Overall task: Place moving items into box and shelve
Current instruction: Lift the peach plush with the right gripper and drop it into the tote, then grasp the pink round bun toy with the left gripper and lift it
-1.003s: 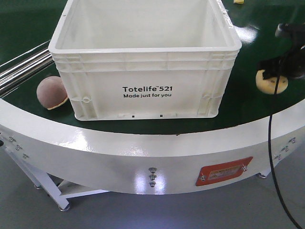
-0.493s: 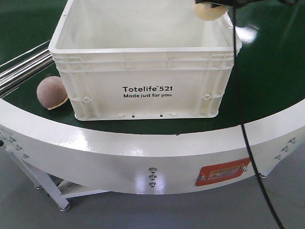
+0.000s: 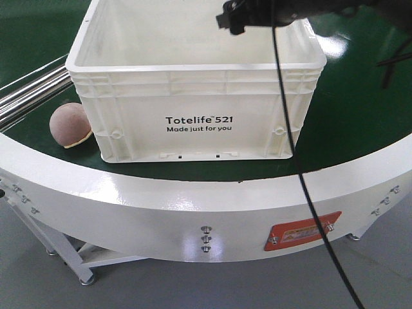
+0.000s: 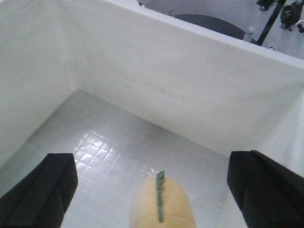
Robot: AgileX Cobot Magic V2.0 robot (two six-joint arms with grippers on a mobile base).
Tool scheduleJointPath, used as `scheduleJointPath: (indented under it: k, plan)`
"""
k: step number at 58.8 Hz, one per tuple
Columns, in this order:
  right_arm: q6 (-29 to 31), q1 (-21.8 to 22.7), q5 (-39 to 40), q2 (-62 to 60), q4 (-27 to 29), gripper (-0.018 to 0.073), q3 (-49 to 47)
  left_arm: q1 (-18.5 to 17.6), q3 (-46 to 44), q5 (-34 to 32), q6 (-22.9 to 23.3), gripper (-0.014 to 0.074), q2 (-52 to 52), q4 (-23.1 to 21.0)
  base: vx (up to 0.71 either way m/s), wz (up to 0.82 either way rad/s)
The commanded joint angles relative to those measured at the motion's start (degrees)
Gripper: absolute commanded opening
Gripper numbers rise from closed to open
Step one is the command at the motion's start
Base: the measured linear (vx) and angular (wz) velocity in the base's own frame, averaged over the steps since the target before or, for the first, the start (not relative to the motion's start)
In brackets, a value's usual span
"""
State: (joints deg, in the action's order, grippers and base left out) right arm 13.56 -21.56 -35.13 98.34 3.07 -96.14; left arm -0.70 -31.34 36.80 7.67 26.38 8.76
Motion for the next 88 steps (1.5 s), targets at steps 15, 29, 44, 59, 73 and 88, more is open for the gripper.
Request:
scheduleJointPath:
  k: [15, 29, 44, 59, 73, 88]
  plan:
    - [-11.09, -3.32, 2.54, -24.15, -12.09, 0.0622, 18.15, -0.23, -10.18, 0.37, 0.65, 0.0652, 19.07, 0.02, 0.00, 0.00]
    - [-11.13, -5.58, 3.74, -35.31, -12.20, 0.0575, 34.19, 0.01, -17.92, -0.11, 0.54, 0.0643, 40.56, -0.03, 0.00, 0.00]
    - [-11.13, -5.58, 5.19, -36.91, -13.20, 0.0573, 38.25, 7.49, -29.01, 0.53, -12.94, 0.0602, 55.98, -13.15, 0.00, 0.00]
    - [-11.13, -5.58, 8.44, -36.91, -13.25, 0.0573, 38.25, 11.95, -38.83, 5.75, -37.24, 0.0594, 69.46, -44.77, 0.00, 0.00]
    - [-11.45, -5.58, 8.80, -36.91, -13.25, 0.0573, 38.25, 11.03, -46.99, 4.00, -40.48, 0.0594, 79.82, -50.85, 0.00, 0.00]
    - [-12.36, -5.58, 8.75, -36.91, -13.25, 0.0573, 38.25, 9.94, -49.30, 6.54, -41.78, 0.0573, 84.13, -50.05, 0.00, 0.00]
